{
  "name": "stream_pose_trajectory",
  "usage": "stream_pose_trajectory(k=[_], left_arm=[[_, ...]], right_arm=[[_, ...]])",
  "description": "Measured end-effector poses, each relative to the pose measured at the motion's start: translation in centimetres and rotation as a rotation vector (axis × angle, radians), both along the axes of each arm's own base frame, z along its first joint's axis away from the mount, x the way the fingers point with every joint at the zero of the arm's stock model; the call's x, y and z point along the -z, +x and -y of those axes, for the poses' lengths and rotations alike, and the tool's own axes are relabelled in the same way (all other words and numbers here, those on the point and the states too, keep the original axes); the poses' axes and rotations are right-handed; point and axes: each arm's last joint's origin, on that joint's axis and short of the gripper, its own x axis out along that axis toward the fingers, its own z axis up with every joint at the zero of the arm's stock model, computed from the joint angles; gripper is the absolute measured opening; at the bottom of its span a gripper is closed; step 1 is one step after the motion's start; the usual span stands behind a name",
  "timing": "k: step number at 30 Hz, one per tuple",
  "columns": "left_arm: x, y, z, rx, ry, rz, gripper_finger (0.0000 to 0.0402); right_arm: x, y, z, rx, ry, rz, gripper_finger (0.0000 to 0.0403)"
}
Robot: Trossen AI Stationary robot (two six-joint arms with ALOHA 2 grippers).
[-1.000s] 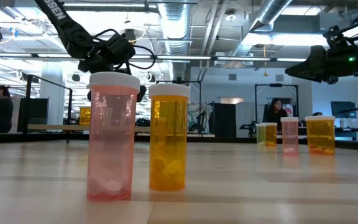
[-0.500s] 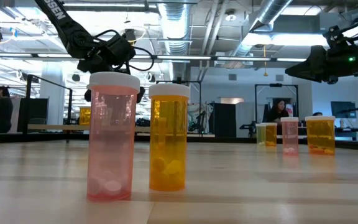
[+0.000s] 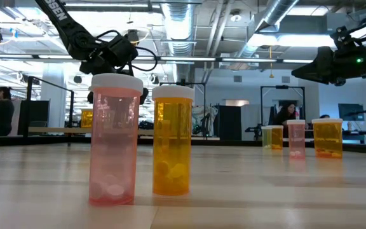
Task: Pick and place medicine bottles onto shelf by color
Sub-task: Put the top small orange pill bottle on the shelf
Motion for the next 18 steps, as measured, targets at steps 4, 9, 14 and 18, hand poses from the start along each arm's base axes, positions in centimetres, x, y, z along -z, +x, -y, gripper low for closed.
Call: stream_pose_trajectory(k=[4,9,14,18], left_arm=[[0.02,-0.15,-0.22,0.005,-0.01,0.008,0.0108],[0.01,-0.15,-0.23,0.004,-0.008,0.009,0.0108],[0.01,-0.17,-0.26,0.002,-0.005,0.005,0.0108],[0.0,-0.19,-0.29,0.004,-0.001,-0.005,0.0108]], right_arm=[[0.0,0.0,0.0,0.0,0.0,0.0,0.0138],[0.0,0.0,0.0,0.0,0.0,0.0,0.0138],[0.0,0.0,0.0,0.0,0.0,0.0,0.0139],[0.0,0.0,0.0,0.0,0.0,0.0,0.0137]])
